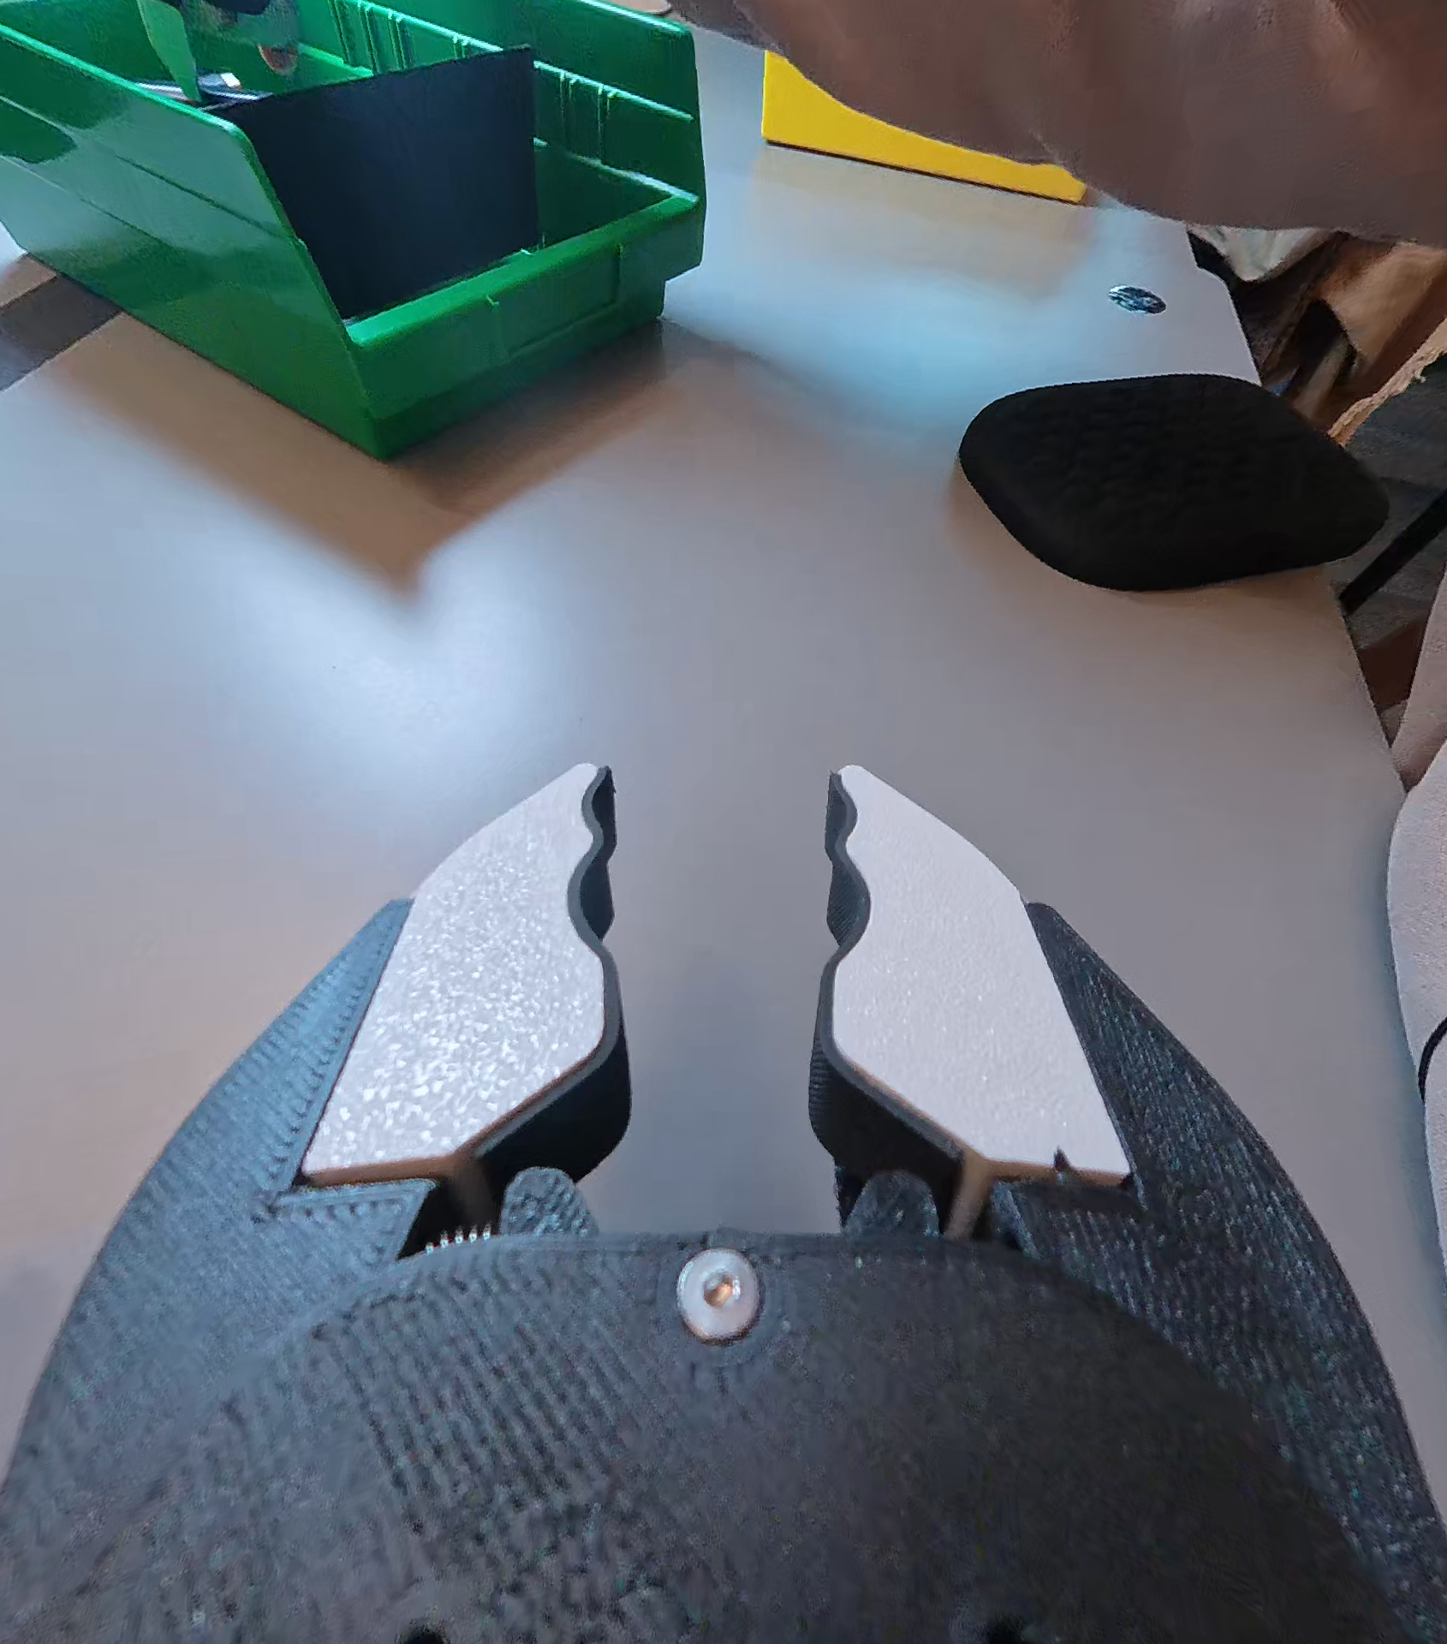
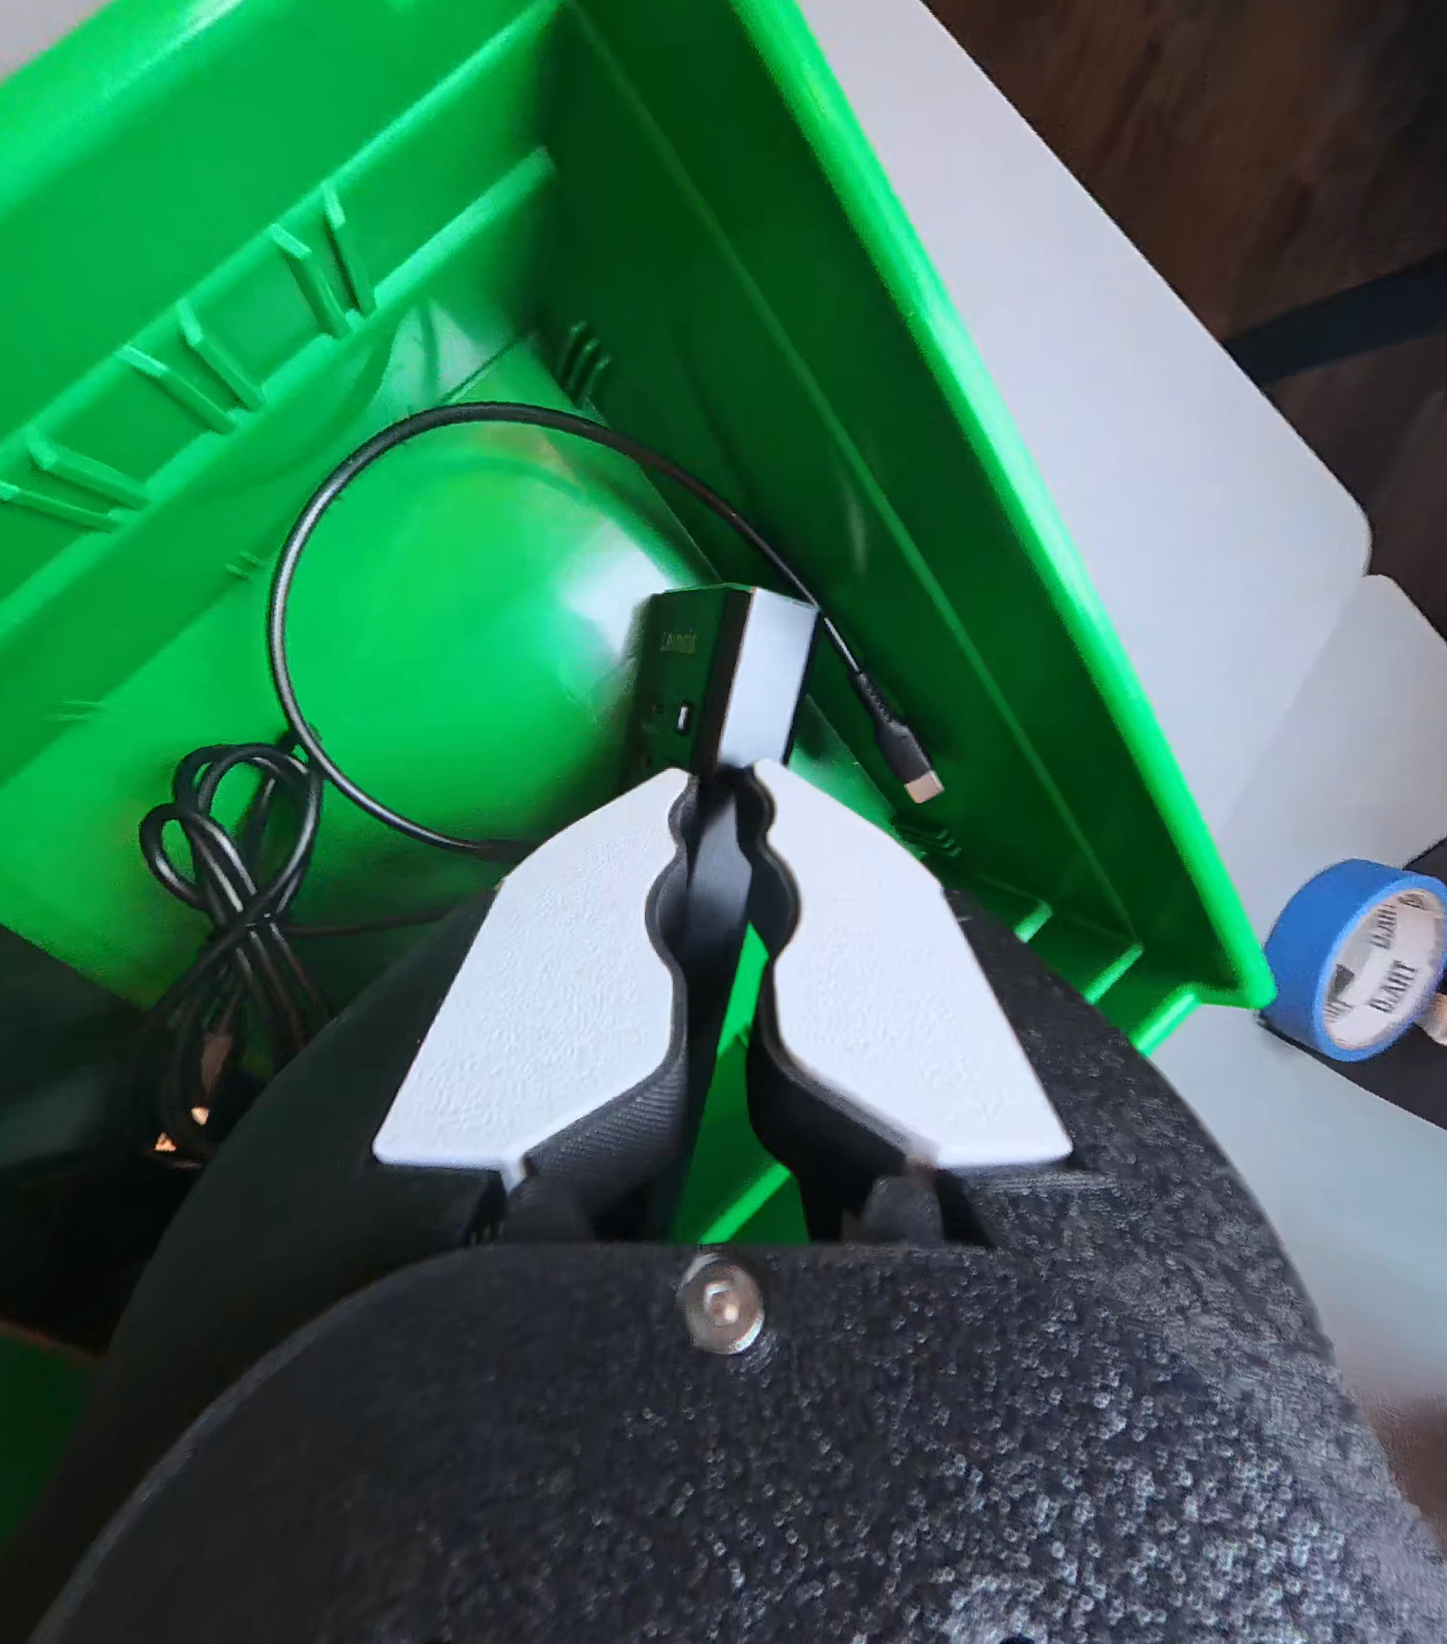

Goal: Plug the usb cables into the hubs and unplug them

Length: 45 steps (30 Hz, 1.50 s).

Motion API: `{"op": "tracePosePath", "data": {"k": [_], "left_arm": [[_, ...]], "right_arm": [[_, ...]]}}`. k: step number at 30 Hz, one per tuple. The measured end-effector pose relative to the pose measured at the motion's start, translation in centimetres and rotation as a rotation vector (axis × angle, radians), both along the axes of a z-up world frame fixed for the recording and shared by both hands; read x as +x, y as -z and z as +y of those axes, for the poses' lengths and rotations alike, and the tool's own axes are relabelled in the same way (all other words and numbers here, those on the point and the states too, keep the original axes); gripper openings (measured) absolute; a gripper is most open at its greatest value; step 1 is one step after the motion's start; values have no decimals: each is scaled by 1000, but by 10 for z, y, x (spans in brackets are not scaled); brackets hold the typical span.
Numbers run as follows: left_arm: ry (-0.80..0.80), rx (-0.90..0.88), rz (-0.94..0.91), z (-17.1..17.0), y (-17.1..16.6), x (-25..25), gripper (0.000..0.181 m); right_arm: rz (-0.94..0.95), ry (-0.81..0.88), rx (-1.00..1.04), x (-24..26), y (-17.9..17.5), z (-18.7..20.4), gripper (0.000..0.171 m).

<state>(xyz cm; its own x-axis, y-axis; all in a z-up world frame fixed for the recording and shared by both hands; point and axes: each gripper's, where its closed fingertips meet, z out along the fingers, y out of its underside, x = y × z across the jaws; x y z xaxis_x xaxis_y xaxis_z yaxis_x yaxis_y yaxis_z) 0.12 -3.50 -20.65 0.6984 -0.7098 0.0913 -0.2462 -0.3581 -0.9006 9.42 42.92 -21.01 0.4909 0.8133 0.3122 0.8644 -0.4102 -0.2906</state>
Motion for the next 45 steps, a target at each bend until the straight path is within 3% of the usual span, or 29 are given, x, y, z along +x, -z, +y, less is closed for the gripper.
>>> {"op": "tracePosePath", "data": {"k": [4, 6, 9, 12, 17, 22, 25, 27, 28, 30, 32, 40, 45], "left_arm": [[0, -10, 1, 0, 3, -1, 46], [3, -18, -3, 1, 4, -2, 45], [10, -33, -5, 1, 7, 0, 45], [15, -37, 2, -1, 9, 1, 45], [28, -63, -10, -1, 14, 3, 44], [36, -85, -14, 0, 19, 6, 43], [39, -89, -14, 0, 20, 7, 43], [42, -91, -12, 0, 21, 8, 43], [43, -92, -10, 0, 22, 8, 42], [46, -94, -1, -2, 23, 9, 42], [50, -84, 10, -4, 22, 9, 42], [69, -79, 38, -8, 23, 13, 41], [50, -36, 70, -5, 19, 9, 40]], "right_arm": [[-101, -4, -35, 3, -2, -1, 45], [-121, 14, -87, 6, 5, -6, 52], [-182, 11, -98, 16, 25, -4, 37], [-91, -51, -110, 7, 28, -2, 34], [50, -356, -350, -15, 26, -47, 33], [145, -414, -617, -25, 29, -82, 33], [95, -426, -557, -26, 29, -73, 39], [32, -414, -404, -24, 27, -53, 61], [-2, -400, -319, -21, 24, -40, 60], [-46, -388, -156, -16, 14, -20, 39], [-50, -408, -74, -17, 4, -17, 39], [18, -365, 28, -17, -46, -18, 51], [250, -398, -17, -35, -81, -49, 57]]}}
